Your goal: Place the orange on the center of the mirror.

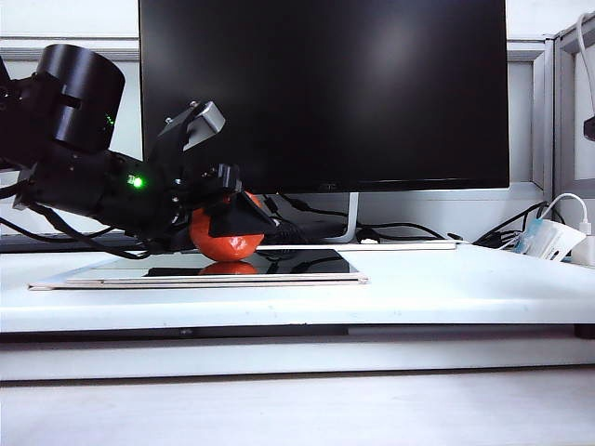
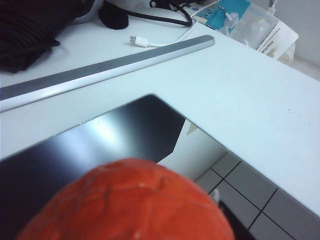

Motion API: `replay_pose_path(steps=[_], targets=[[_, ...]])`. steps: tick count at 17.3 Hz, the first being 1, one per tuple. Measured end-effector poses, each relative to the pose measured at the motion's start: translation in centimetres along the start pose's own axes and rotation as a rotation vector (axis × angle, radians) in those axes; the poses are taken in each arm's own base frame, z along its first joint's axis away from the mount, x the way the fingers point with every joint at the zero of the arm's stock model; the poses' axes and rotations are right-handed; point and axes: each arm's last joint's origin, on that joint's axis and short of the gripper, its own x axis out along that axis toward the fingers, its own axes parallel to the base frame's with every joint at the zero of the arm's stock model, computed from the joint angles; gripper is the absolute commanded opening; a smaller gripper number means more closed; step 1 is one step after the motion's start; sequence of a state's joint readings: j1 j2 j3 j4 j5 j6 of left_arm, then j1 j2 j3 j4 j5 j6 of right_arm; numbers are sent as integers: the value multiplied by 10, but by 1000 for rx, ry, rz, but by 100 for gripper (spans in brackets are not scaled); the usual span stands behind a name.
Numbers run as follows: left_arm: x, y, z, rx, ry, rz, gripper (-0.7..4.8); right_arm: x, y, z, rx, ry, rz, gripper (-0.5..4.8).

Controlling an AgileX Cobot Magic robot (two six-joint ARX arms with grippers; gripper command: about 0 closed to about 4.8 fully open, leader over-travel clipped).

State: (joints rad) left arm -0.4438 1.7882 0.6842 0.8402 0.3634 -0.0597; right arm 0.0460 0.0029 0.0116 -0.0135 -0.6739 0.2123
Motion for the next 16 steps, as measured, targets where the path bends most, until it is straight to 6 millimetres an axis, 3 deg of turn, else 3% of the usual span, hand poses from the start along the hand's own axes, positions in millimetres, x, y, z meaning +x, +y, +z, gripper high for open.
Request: replay_pose_path(steps=[2,4,5,6,7,9,10,11,16], targets=[[0,0,0,-1,0,0,157,0,0,0,0,0,0,0],[0,0,0,-2,0,11,171,0,0,0,0,0,0,0],[0,0,0,-4,0,12,247,0,0,0,0,0,0,0],[0,0,0,-5,0,12,360,0,0,0,0,0,0,0],[0,0,0,-5,0,11,414,0,0,0,0,0,0,0],[0,1,-2,-12,14,24,415,0,0,0,0,0,0,0],[0,1,-2,-23,14,25,464,0,0,0,0,0,0,0],[0,1,-2,-28,10,26,479,0,0,0,0,0,0,0],[-2,0,11,-1,-84,22,479,0,0,0,0,0,0,0]])
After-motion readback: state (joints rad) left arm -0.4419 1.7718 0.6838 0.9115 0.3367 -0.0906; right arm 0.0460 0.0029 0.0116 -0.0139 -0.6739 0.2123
